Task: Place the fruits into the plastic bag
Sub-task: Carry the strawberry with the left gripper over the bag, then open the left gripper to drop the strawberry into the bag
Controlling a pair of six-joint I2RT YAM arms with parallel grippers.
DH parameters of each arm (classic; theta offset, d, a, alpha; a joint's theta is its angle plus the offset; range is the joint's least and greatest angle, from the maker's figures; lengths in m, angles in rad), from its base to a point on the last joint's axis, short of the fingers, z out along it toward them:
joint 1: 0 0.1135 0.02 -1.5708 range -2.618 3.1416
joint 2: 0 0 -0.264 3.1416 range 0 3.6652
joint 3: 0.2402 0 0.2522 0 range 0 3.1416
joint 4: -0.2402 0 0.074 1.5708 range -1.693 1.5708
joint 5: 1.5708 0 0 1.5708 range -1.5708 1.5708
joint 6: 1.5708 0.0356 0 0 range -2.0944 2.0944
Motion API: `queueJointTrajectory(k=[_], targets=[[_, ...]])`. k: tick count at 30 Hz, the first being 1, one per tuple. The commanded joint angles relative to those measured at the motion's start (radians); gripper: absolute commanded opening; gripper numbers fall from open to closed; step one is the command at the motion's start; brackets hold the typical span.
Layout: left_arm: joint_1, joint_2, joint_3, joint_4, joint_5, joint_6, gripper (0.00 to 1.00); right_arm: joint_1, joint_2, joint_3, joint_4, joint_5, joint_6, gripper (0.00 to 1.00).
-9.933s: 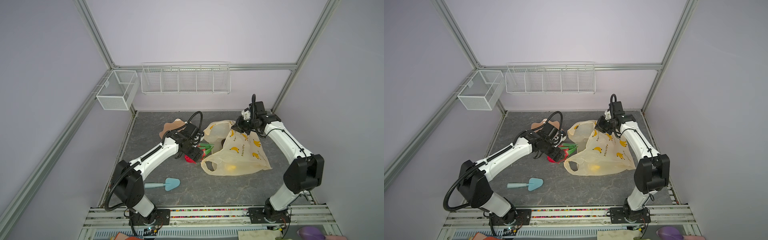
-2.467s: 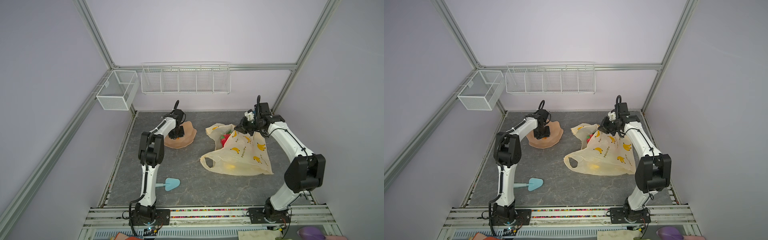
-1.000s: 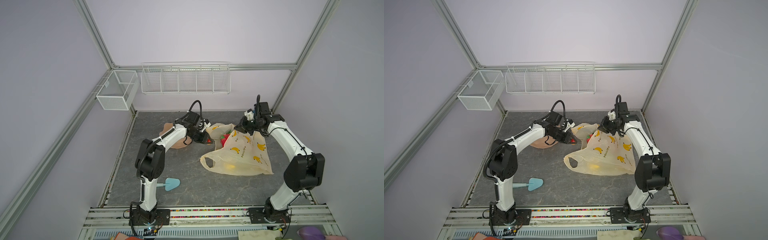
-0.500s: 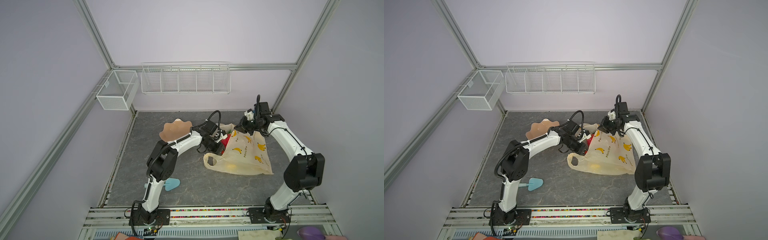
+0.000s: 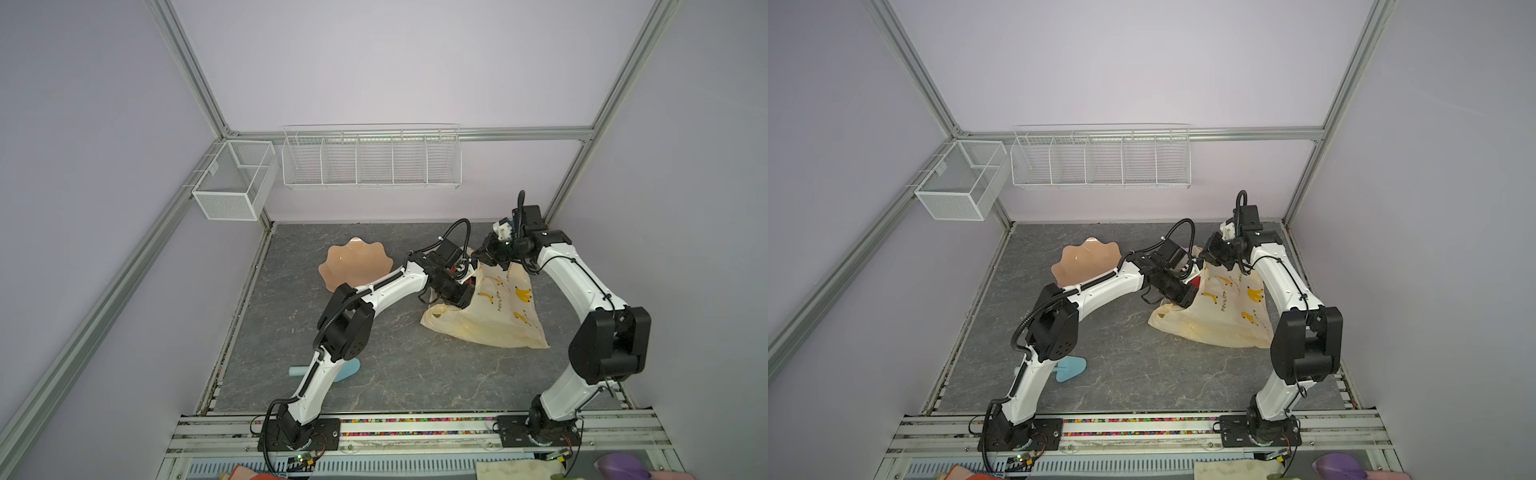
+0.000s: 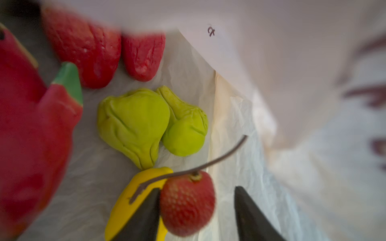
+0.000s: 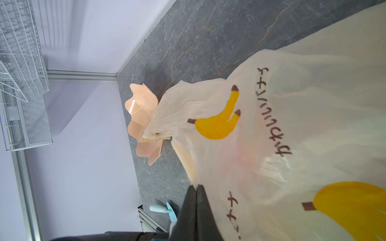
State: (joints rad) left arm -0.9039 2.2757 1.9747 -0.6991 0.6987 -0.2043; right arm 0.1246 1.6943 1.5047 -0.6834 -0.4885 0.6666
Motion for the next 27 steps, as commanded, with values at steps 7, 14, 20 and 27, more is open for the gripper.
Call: queueJointTrajectory(k=[7, 14, 20, 27], targets=[[-0.028, -0.108, -0.088, 0.078, -0.052, 0.004, 0.84, 0.017, -0.047, -0.035, 0.003, -0.028, 0.011, 0.07], [0.008, -0.246, -0.227, 0.108, -0.189, -0.018, 0.99, 0.014, -0.051, -0.034, -0.006, -0.028, 0.002, 0.06], [0.053, -0.36, -0.349, 0.144, -0.286, -0.041, 0.99, 0.01, -0.056, -0.034, -0.01, -0.027, -0.002, 0.06], [0.101, -0.489, -0.468, 0.163, -0.372, -0.052, 1.0, 0.009, -0.054, -0.029, -0.013, -0.024, -0.004, 0.07]])
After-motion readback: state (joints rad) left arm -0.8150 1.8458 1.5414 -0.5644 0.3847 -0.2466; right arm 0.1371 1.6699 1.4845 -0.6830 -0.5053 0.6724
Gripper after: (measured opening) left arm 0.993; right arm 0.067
